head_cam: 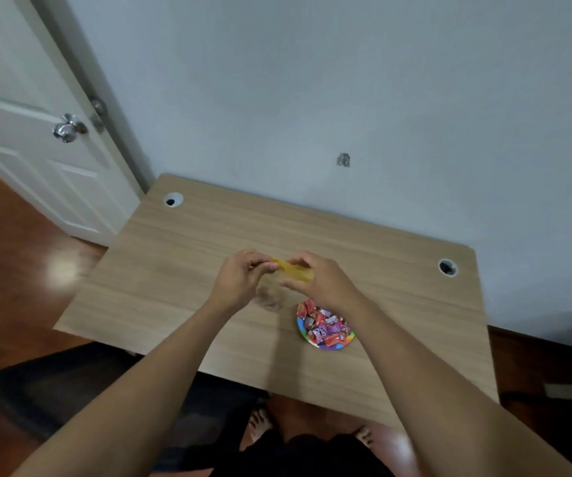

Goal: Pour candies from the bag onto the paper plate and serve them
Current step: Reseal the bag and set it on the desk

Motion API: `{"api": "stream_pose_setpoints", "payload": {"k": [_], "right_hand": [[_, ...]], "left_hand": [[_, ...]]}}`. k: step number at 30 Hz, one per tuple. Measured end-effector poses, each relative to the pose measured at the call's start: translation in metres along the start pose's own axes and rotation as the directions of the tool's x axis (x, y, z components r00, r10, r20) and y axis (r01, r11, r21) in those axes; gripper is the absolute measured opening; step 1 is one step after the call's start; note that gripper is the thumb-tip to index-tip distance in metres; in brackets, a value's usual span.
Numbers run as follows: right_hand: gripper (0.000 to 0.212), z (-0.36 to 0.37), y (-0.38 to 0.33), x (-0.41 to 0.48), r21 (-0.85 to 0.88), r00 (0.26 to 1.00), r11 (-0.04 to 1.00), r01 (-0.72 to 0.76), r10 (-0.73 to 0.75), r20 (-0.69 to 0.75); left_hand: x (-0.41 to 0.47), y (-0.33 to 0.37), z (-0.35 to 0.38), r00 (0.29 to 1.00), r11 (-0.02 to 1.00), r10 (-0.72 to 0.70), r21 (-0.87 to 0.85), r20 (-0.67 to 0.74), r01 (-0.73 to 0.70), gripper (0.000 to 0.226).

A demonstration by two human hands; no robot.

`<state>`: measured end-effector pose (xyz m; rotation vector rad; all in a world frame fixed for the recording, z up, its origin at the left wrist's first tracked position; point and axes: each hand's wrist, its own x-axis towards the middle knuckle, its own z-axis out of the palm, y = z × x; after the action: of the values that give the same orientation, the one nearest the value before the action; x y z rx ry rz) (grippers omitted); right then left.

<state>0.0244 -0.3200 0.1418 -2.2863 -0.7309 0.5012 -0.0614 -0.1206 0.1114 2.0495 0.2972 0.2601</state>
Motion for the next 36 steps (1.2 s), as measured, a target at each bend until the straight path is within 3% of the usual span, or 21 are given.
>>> {"api": "stream_pose_setpoints", "payload": {"k": [2,4,9,14,19,30,36], "right_hand": [[0.036,0.008,-0.011,0.011,-0.010,1.000,1.000,0.018,-0.018,0.000],[0.037,0.014,-0.020,0.019,-0.023,0.999,0.999,0.045,-0.045,-0.017],[0.027,0.022,-0.036,0.032,-0.002,0.996,0.996,0.085,-0.085,-0.005],[0.028,0.029,-0.048,0.044,0.000,0.992,0.993,0.122,-0.122,-0.015],[0.028,0.031,-0.065,0.052,-0.090,0.985,0.982,0.165,-0.169,-0.036],[0.049,0.040,-0.081,0.072,-0.140,0.989,0.982,0.128,-0.136,-0.051],[0.038,0.039,-0.085,0.081,-0.175,0.988,0.974,0.146,-0.153,-0.032]], "left_hand": [[0.000,0.003,-0.006,0.995,0.984,-0.096,-0.153,-0.018,0.092,0.005],[0.000,0.006,-0.014,0.990,0.957,-0.139,-0.262,-0.037,0.125,0.012],[-0.003,0.002,-0.032,0.982,0.934,-0.181,-0.322,-0.050,0.156,0.028],[-0.001,0.001,-0.046,0.974,0.914,-0.219,-0.360,-0.058,0.184,0.019],[0.002,-0.002,-0.056,0.965,0.929,-0.235,-0.319,-0.117,0.187,0.009],[0.011,0.002,-0.070,0.922,0.973,-0.229,-0.105,-0.313,0.206,0.015],[0.016,-0.005,-0.080,0.876,0.960,-0.281,-0.109,-0.392,0.259,0.019]]}}
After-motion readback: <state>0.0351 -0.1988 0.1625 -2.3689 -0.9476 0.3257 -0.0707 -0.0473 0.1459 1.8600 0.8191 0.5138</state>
